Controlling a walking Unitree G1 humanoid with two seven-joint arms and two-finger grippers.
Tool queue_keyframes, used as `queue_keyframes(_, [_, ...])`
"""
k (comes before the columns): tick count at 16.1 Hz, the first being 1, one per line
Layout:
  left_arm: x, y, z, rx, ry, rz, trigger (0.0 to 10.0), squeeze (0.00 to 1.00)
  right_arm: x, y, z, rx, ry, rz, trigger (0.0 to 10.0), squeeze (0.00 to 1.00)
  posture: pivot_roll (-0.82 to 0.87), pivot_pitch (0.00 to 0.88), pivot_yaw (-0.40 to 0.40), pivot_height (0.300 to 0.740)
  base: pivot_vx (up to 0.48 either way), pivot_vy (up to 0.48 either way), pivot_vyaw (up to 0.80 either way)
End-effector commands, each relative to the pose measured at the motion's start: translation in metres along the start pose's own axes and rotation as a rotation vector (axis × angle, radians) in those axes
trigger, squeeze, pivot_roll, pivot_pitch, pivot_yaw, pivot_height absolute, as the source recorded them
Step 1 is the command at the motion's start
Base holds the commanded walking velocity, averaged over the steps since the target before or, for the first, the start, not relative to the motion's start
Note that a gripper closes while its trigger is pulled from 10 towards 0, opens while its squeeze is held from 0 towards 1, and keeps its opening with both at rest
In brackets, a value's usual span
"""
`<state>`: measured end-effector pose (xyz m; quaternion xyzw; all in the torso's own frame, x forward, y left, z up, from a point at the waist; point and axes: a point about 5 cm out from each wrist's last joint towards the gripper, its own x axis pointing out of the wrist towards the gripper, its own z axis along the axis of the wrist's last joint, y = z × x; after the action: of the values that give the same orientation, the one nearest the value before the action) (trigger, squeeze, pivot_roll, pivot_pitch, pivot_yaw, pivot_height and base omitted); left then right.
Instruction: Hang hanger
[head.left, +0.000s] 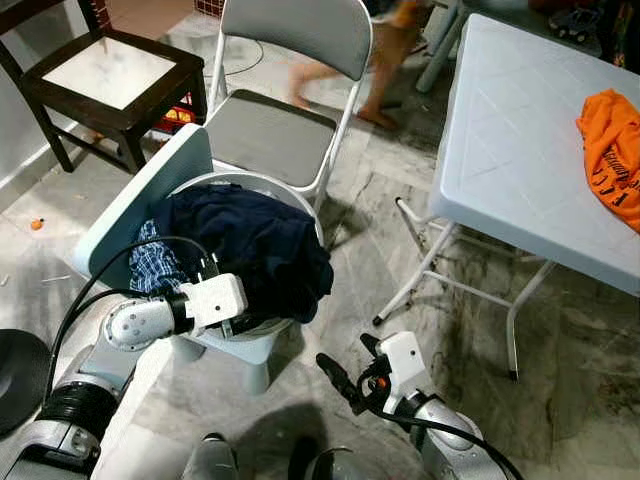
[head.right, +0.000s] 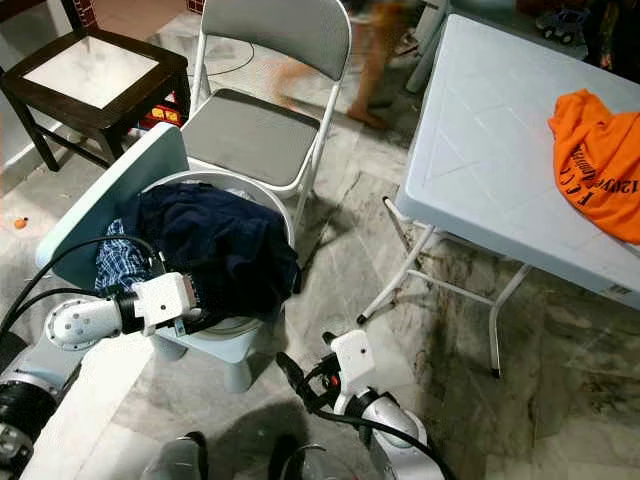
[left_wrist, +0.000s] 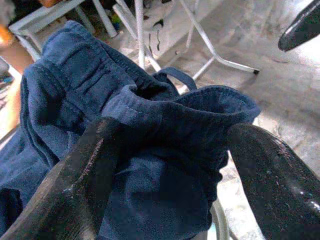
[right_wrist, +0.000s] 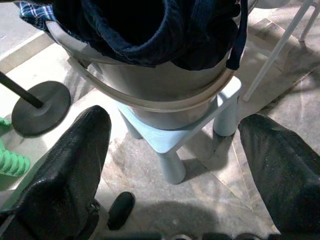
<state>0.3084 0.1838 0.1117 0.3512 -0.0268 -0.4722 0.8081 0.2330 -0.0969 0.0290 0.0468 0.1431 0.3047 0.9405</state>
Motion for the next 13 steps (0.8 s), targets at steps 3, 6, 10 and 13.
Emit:
queue_keyframes(3, [0.005, 0.005, 0.0, 0.042, 0.006, -0.012, 10.0, 0.0, -0.008, -0.005, -0.007, 0.007, 0.026, -0.022, 10.0, 0.0, 0.31, 0.222, -0.192, 0.74, 0.0, 0.0, 0.0])
queue_keyframes(6, [0.013, 0.011, 0.006, 0.08, -0.009, -0.012, 10.0, 0.0, -0.006, -0.004, -0.007, 0.007, 0.021, -0.024, 10.0, 0.0, 0.3, 0.218, -0.185, 0.74, 0.0, 0.0, 0.0])
queue_keyframes(10, [0.018, 0.008, 0.004, 0.084, 0.003, -0.071, 8.4, 0.0, -0.007, -0.004, -0.007, 0.011, 0.018, -0.031, 10.0, 0.0, 0.3, 0.218, -0.178, 0.74, 0.0, 0.0, 0.0])
queue_keyframes(13, [0.016, 0.005, 0.0, 0.092, 0.018, -0.12, 8.1, 0.0, -0.009, -0.003, -0.008, 0.014, 0.02, -0.037, 10.0, 0.0, 0.29, 0.221, -0.176, 0.74, 0.0, 0.0, 0.0])
